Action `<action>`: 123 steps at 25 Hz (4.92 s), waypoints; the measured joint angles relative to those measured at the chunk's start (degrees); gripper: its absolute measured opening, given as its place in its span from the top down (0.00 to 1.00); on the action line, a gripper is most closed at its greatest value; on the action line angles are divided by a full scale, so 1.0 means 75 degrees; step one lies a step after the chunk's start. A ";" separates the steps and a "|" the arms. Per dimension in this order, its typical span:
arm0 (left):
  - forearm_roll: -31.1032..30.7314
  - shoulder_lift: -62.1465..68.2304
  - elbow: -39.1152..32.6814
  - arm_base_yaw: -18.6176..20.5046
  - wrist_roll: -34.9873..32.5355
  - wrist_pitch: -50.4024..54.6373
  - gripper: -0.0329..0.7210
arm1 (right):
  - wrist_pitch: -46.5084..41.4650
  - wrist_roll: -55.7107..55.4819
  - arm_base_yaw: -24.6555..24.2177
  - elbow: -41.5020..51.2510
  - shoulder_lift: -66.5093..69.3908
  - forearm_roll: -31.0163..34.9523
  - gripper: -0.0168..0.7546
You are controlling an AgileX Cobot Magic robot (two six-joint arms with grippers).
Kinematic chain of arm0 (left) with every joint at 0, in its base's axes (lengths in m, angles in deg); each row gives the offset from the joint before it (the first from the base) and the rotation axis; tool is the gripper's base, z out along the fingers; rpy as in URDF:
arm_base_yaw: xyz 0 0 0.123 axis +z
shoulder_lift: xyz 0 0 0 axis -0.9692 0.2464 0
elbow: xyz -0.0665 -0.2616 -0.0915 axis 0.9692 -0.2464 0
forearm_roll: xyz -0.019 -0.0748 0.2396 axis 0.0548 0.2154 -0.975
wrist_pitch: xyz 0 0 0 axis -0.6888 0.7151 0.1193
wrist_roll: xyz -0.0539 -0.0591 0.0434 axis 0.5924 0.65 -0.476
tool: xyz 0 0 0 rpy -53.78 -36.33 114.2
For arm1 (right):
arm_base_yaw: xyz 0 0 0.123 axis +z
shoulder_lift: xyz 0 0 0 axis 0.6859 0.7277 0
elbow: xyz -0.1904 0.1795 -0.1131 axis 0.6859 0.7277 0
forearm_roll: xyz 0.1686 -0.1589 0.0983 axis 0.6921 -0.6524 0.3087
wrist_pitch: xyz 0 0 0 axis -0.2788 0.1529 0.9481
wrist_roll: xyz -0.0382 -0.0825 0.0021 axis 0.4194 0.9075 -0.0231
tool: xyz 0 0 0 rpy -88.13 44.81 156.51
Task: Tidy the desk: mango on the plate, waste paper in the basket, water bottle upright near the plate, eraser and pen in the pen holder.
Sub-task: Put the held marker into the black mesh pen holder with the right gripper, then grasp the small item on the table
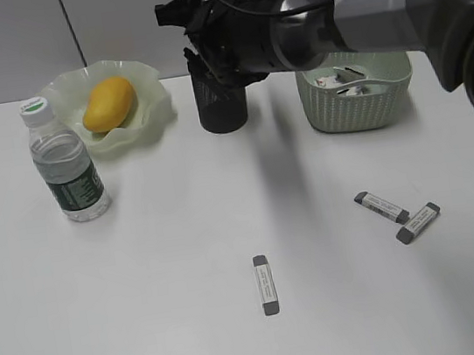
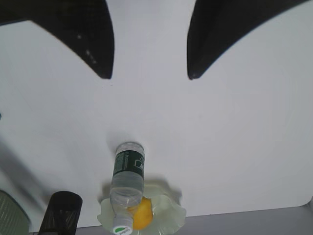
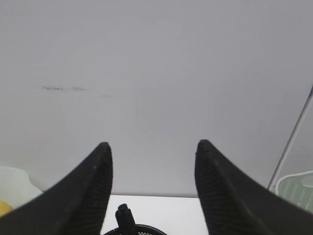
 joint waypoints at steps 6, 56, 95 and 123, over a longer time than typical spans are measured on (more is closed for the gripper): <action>0.0000 0.0000 0.0000 0.0000 0.0000 0.0000 0.46 | 0.0257 0.0900 0.0044 0.0000 -0.0456 0.1225 0.44; 0.0327 0.0008 0.0000 0.0000 0.0007 -0.0051 0.36 | -0.4930 1.5699 -0.5147 0.1610 -0.5399 1.3865 0.29; 0.0568 1.2358 0.5104 -0.4843 0.3962 -0.1124 0.35 | -0.3055 1.5767 -0.5331 1.0015 -1.5761 1.4627 0.29; 0.1440 1.5314 0.6724 -0.5110 0.5958 -0.0589 0.36 | -0.2472 1.5822 -0.5252 1.0181 -1.8177 1.4632 0.29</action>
